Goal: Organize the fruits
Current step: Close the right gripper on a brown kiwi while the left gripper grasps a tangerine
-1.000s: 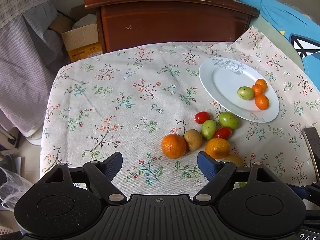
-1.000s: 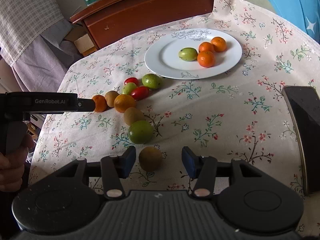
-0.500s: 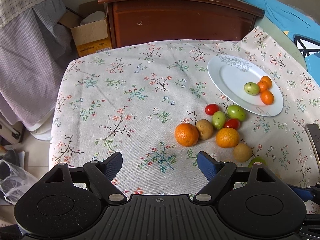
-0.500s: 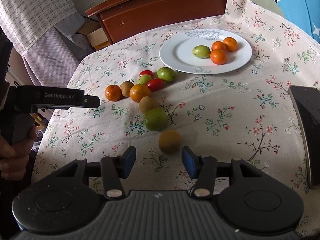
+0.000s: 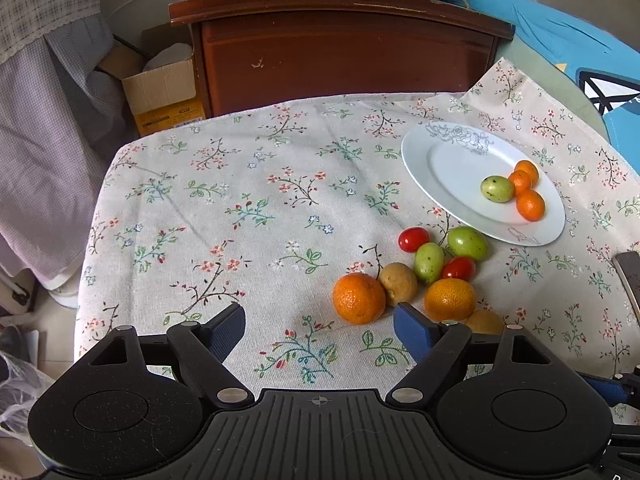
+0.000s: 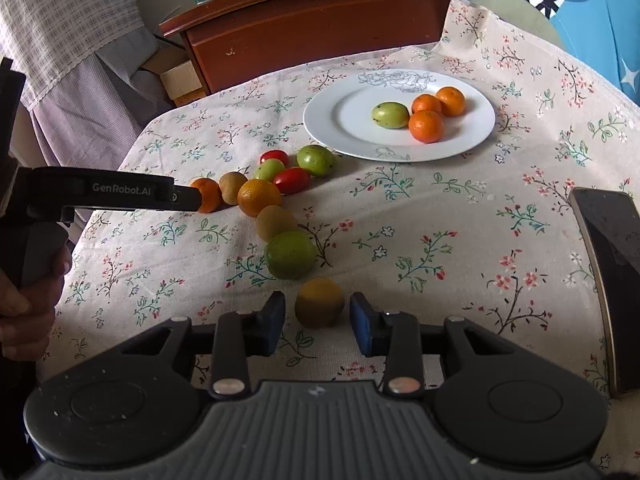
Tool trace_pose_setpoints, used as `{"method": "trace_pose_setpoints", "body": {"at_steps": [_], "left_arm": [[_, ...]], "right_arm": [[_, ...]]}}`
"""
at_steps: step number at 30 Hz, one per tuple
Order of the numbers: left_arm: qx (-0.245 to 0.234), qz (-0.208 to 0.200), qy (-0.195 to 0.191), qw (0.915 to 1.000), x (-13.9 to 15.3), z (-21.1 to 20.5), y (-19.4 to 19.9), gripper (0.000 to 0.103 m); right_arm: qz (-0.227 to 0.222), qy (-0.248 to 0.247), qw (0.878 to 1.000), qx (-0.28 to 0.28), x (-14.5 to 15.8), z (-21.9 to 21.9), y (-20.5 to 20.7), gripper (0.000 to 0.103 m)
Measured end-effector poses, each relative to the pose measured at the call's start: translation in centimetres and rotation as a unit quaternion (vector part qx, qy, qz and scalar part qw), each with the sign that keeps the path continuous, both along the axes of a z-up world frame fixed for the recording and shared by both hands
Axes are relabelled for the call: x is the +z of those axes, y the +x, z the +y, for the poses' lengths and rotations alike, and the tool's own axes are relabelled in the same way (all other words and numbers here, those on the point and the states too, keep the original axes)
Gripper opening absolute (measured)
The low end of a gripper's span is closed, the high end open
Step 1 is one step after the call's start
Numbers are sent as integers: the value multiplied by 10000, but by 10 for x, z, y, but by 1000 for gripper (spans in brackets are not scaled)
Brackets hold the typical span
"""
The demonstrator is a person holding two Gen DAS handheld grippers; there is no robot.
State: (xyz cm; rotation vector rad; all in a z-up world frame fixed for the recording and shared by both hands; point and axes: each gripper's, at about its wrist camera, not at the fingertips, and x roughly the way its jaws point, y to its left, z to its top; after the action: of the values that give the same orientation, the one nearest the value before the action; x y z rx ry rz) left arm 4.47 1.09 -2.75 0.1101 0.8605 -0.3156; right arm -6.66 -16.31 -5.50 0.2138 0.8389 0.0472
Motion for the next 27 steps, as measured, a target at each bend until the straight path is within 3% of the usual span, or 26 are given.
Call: {"method": "trace_pose_setpoints", "body": {"at_steps": [3, 10, 13, 16, 23, 27], "left_arm": [[-109, -75, 9, 9999, -3, -3, 3, 81], [-385, -172, 119, 9990, -13, -13, 10, 81], [-495, -143, -64, 9987, -17, -13, 11, 78], [-649, -88, -85, 9978, -18, -17, 11, 59], [-768, -57, -112, 9970, -21, -18, 9, 48], [-769, -38, -195, 9968, -19, -17, 9, 33]], "right_arm": [[-28, -24, 10000, -34, -1, -1, 2, 27], [-55, 24, 9999, -95, -2, -3, 3, 27], [-53, 64, 9999, -115, -2, -4, 4, 27], [-62, 44, 9999, -111, -2, -3, 4, 27], [-69, 73, 9999, -138, -2, -4, 6, 27], [-68, 86, 9998, -141, -2, -4, 6, 27]]}}
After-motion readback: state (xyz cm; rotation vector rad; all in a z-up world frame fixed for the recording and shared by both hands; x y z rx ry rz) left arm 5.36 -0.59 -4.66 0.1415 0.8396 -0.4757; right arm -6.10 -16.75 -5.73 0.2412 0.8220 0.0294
